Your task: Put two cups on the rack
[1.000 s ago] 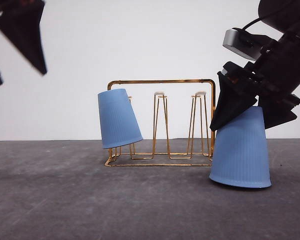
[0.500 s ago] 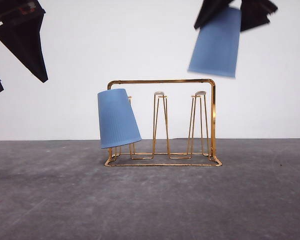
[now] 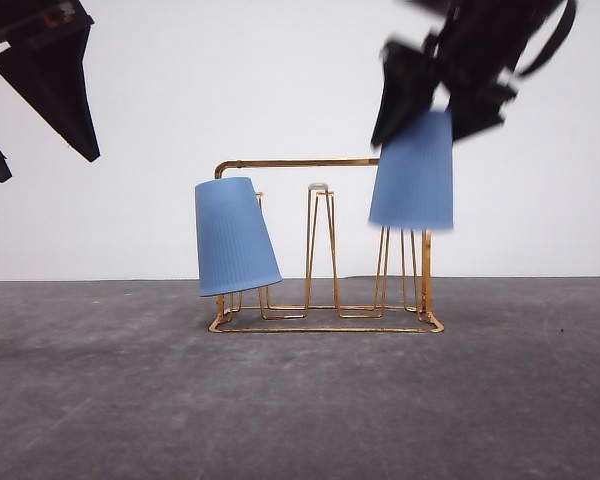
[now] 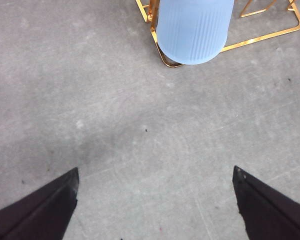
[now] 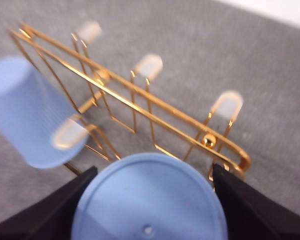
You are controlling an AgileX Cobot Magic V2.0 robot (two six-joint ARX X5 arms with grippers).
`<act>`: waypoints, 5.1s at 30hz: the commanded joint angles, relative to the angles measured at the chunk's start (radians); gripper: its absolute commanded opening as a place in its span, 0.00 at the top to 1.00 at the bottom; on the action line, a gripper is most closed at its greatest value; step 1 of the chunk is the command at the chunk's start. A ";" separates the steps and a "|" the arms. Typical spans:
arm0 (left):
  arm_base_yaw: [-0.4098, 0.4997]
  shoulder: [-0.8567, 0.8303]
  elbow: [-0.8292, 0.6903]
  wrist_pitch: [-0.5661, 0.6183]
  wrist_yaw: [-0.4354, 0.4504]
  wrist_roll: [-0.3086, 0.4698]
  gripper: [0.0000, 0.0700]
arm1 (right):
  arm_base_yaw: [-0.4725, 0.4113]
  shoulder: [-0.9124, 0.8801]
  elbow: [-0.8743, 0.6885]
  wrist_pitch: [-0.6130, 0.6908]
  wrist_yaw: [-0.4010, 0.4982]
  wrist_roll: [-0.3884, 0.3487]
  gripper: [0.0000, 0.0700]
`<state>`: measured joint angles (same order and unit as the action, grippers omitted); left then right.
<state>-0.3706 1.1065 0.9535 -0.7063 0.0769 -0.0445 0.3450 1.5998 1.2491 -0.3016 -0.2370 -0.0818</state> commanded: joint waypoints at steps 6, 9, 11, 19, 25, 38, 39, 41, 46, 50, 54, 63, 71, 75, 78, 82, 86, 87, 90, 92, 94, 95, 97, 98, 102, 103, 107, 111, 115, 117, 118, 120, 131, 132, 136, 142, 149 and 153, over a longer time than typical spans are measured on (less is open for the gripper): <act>-0.004 0.005 0.009 0.019 0.002 -0.007 0.15 | 0.005 0.080 0.019 0.038 0.001 -0.008 0.25; -0.004 0.005 0.009 0.028 0.002 -0.012 0.15 | 0.005 0.081 0.019 0.044 -0.001 -0.007 0.14; -0.003 0.005 0.009 0.037 0.001 -0.012 0.15 | 0.005 0.077 0.019 0.043 -0.003 -0.006 0.08; 0.059 0.005 0.009 0.083 0.001 0.010 0.16 | -0.037 -0.048 0.020 -0.108 0.002 0.003 0.06; 0.179 0.005 0.010 0.097 0.052 0.016 0.16 | -0.138 -0.211 -0.021 -0.201 0.010 0.003 0.06; 0.284 0.005 0.010 0.063 0.093 0.010 0.16 | -0.356 -0.637 -0.440 -0.228 0.001 0.053 0.06; 0.284 0.005 0.010 0.064 0.092 0.006 0.16 | -0.356 -0.658 -0.453 -0.235 0.002 0.065 0.06; 0.284 0.005 0.010 0.064 0.093 0.001 0.16 | -0.355 -0.685 -0.462 -0.245 0.002 0.079 0.06; 0.284 0.005 0.010 0.063 0.092 -0.001 0.16 | -0.355 -0.708 -0.462 -0.248 0.003 0.097 0.06; 0.284 0.005 0.010 0.063 0.092 -0.001 0.16 | -0.355 -0.706 -0.462 -0.251 0.003 0.097 0.06; 0.284 0.005 0.010 0.062 0.092 -0.002 0.16 | -0.355 -0.706 -0.462 -0.250 0.003 0.097 0.06; 0.284 0.005 0.010 0.040 0.092 0.000 0.99 | -0.355 -0.706 -0.462 -0.253 0.002 0.093 0.98; 0.284 0.005 0.010 0.049 0.092 0.000 0.98 | -0.355 -0.706 -0.462 -0.270 0.001 0.105 0.98; 0.285 0.005 0.010 0.048 0.092 0.000 0.98 | -0.355 -0.706 -0.462 -0.259 0.002 0.104 0.98; 0.285 0.005 0.010 0.048 0.092 0.000 0.98 | -0.355 -0.706 -0.462 -0.259 0.002 0.104 0.98; 0.285 0.005 0.010 0.048 0.092 0.000 0.98 | -0.355 -0.706 -0.462 -0.259 0.002 0.104 0.98; 0.283 0.004 0.010 0.048 0.092 0.000 0.98 | -0.355 -0.706 -0.462 -0.259 0.002 0.104 0.98; 0.279 0.002 0.010 0.048 0.096 0.000 0.98 | -0.355 -0.706 -0.462 -0.259 0.002 0.104 0.98; 0.284 -0.017 0.009 0.059 0.070 0.017 0.98 | -0.355 -0.706 -0.462 -0.259 0.002 0.104 0.98; 0.286 -0.051 -0.003 0.050 0.066 0.070 0.98 | -0.355 -0.706 -0.462 -0.259 0.002 0.105 0.98; 0.288 -0.105 -0.036 0.052 0.052 0.103 0.98 | -0.355 -0.706 -0.462 -0.259 0.002 0.105 0.98; 0.291 -0.139 -0.062 0.062 0.044 0.110 0.98 | -0.355 -0.706 -0.462 -0.259 0.002 0.105 0.98; 0.307 -0.216 -0.130 0.105 0.034 0.107 0.98 | -0.355 -0.706 -0.462 -0.259 0.002 0.105 0.98; 0.317 -0.259 -0.171 0.131 0.031 0.101 0.98 | -0.355 -0.706 -0.462 -0.259 0.002 0.105 0.98; 0.360 -0.446 -0.348 0.218 0.025 0.065 0.98 | -0.355 -0.706 -0.462 -0.259 0.002 0.104 0.98; 0.367 -0.497 -0.397 0.237 0.024 0.052 0.98 | -0.355 -0.706 -0.462 -0.259 0.002 0.105 0.98; 0.379 -0.692 -0.583 0.306 0.024 0.022 0.98 | -0.355 -0.706 -0.462 -0.259 0.002 0.104 0.98; 0.380 -0.863 -0.751 0.384 0.024 -0.006 0.98 | -0.355 -0.706 -0.462 -0.259 0.002 0.104 0.98; 0.385 -0.981 -0.872 0.468 0.024 -0.046 0.98 | -0.355 -0.706 -0.462 -0.259 0.002 0.105 0.98; 0.385 -1.023 -0.912 0.495 0.024 -0.051 0.98 | -0.355 -0.706 -0.462 -0.259 0.002 0.105 0.98; 0.385 -1.043 -0.925 0.500 0.023 -0.051 0.98 | -0.355 -0.706 -0.462 -0.259 0.002 0.105 0.98; 0.385 -1.077 -0.934 0.509 0.024 -0.053 0.98 | -0.355 -0.706 -0.462 -0.259 0.002 0.105 0.98; 0.381 -1.103 -0.938 0.518 0.009 -0.047 0.98 | -0.355 -0.707 -0.462 -0.249 0.002 0.105 0.98; 0.381 -1.103 -0.938 0.518 0.009 -0.047 0.98 | -0.355 -0.707 -0.462 -0.249 0.002 0.105 0.98; 0.381 -1.103 -0.938 0.518 0.009 -0.047 0.98 | -0.355 -0.707 -0.462 -0.249 0.002 0.104 0.98; 0.381 -1.103 -0.938 0.518 0.009 -0.047 0.98 | -0.355 -0.707 -0.462 -0.249 0.002 0.104 0.98; 0.381 -1.103 -0.938 0.518 0.008 -0.047 0.98 | -0.356 -0.760 -0.505 -0.209 0.030 0.023 0.98; 0.381 -1.103 -0.938 0.518 0.009 -0.047 0.98 | -0.356 -0.889 -0.677 -0.037 0.033 0.021 0.98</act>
<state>0.0109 0.0036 0.0307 -0.1825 0.0841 -0.0912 -0.0086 0.7282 0.6083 -0.3776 -0.2068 -0.0463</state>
